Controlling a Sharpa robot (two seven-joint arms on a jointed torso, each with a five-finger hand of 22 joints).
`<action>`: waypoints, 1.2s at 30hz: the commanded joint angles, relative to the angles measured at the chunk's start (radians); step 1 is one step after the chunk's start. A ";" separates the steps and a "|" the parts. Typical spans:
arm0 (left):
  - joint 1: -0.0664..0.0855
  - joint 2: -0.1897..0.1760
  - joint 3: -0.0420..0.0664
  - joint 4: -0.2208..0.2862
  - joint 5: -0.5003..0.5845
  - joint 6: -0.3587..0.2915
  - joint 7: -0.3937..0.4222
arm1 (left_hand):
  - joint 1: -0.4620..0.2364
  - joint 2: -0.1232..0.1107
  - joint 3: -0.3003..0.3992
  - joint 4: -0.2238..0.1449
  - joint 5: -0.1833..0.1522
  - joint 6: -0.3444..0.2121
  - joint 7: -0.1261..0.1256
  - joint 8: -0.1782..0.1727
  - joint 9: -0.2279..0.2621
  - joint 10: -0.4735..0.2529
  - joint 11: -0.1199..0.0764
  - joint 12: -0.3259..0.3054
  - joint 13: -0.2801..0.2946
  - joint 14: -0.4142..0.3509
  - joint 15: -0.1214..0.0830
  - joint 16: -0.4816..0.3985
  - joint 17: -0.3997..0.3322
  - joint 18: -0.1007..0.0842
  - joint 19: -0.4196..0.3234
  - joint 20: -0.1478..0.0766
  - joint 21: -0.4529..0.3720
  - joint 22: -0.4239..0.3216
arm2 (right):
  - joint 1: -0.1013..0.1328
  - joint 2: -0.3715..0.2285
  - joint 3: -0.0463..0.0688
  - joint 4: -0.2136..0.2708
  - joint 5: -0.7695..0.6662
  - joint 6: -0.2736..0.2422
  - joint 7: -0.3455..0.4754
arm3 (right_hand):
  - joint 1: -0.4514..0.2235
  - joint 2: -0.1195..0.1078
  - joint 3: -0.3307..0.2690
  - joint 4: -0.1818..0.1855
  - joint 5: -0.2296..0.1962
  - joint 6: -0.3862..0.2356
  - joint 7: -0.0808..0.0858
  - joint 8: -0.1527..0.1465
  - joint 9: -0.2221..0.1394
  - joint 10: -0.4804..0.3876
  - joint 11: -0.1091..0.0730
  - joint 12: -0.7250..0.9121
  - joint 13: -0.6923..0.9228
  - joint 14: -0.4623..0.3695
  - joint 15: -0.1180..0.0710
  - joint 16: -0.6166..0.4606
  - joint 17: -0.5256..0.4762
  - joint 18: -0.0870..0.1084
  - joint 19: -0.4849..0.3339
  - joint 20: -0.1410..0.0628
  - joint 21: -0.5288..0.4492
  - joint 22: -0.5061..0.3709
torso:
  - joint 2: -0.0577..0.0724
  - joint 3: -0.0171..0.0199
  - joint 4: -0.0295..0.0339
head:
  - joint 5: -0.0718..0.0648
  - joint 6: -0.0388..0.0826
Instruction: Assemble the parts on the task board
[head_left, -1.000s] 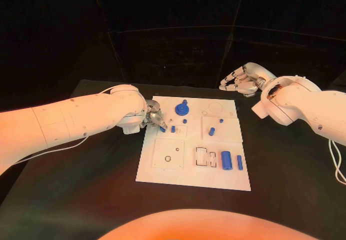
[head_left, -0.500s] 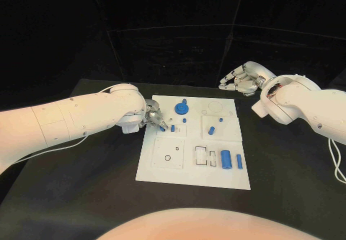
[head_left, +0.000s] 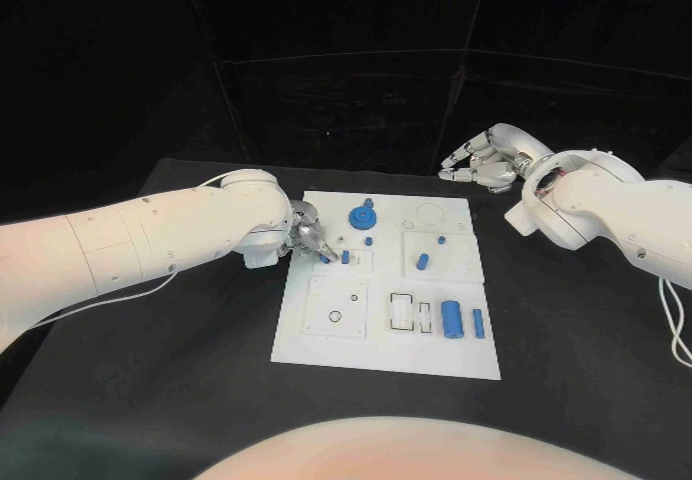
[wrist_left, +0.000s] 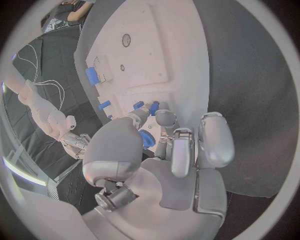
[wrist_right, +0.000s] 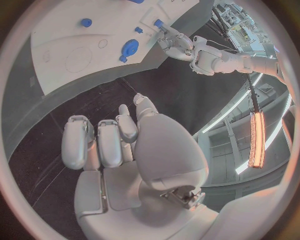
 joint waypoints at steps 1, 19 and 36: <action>0.001 0.002 0.000 -0.004 -0.006 -0.011 -0.013 | -0.009 0.005 -0.021 0.011 0.000 -0.002 0.008 -0.001 -0.003 -0.006 -0.002 0.001 -0.006 0.099 -0.005 0.001 0.235 -0.008 -0.003 -0.006 -0.003 -0.004 | 0.002 0.000 0.001 0.005 -0.012 -0.016 -0.005 | -0.001 -0.001 0.002 0.006 0.006 -0.006 0.001 0.004 -0.001 -0.007 0.000 -0.003 -0.002 0.038 -0.006 -0.002 -0.002 0.007 -0.004 -0.002 -0.005 -0.002 | -0.001 0.0005 0.0011 | -0.002 0.000; 0.001 0.002 0.000 0.010 0.022 -0.037 -0.014 | -0.003 0.006 -0.078 0.041 0.000 -0.008 0.007 0.006 -0.006 -0.011 -0.002 0.001 -0.011 0.098 -0.006 -0.001 0.231 -0.007 -0.004 -0.007 -0.006 -0.006 | 0.002 -0.001 0.001 0.004 -0.014 -0.018 -0.009 | -0.002 -0.001 0.002 0.008 0.006 -0.006 0.001 0.004 -0.001 -0.008 0.000 -0.004 -0.002 0.038 -0.006 -0.003 -0.004 0.007 -0.005 -0.002 -0.006 -0.004 | 0.000 -0.0007 0.0001 | -0.005 0.002; 0.005 -0.051 0.007 0.051 0.031 -0.123 0.025 | 0.001 -0.019 -0.216 0.099 -0.003 -0.037 0.011 0.010 -0.015 -0.043 0.002 -0.022 -0.060 0.091 -0.004 -0.017 0.200 0.003 -0.019 -0.005 -0.052 -0.058 | 0.002 0.002 0.001 -0.004 -0.014 -0.015 -0.002 | -0.020 -0.007 -0.006 0.022 -0.005 -0.006 0.000 0.005 -0.002 -0.008 0.000 -0.005 -0.004 0.038 -0.006 -0.005 -0.006 0.008 -0.007 -0.002 -0.009 -0.006 | -0.001 0.0001 0.0009 | -0.009 0.003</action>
